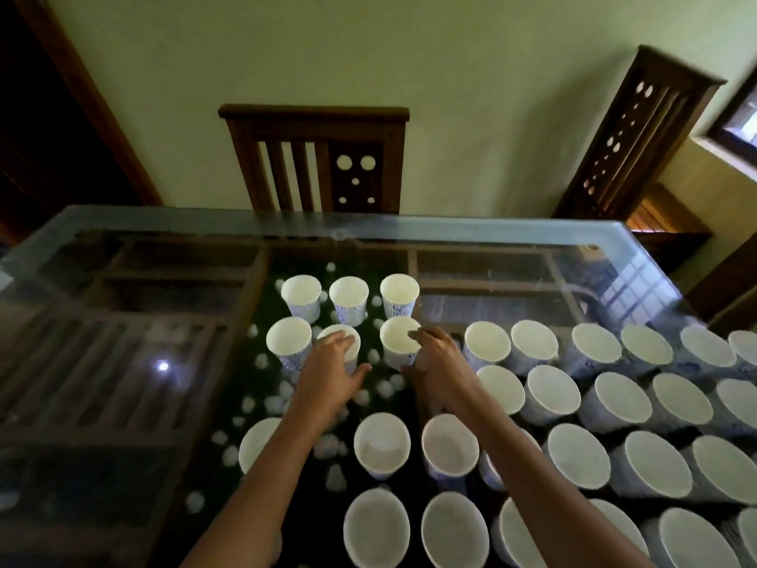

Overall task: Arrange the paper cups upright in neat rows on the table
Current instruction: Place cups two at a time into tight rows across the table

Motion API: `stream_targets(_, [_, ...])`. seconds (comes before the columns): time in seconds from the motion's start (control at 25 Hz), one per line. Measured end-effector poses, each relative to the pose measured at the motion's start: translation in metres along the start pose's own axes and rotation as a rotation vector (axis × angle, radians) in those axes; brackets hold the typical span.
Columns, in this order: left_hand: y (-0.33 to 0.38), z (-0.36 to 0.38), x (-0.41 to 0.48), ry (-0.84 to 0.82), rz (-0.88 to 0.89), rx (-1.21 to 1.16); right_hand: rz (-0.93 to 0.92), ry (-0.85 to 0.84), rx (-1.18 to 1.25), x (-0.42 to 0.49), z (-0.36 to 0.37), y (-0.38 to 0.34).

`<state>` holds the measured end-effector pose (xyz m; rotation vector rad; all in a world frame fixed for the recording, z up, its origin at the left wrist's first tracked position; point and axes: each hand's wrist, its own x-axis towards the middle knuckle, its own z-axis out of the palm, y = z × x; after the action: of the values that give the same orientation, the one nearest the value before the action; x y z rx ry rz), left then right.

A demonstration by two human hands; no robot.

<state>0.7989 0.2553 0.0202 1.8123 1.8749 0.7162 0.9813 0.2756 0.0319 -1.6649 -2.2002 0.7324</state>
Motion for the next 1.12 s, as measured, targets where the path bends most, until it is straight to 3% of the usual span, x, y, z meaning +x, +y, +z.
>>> stream_targets(0.28, [-0.021,0.005,0.044,-0.045,-0.002,0.171,-0.038,-0.035,-0.063,0.059,0.005,0.006])
stream_targets(1.12, [-0.023,0.011,0.04,-0.039,-0.025,0.119,-0.024,-0.071,-0.047,0.047,0.011,0.021])
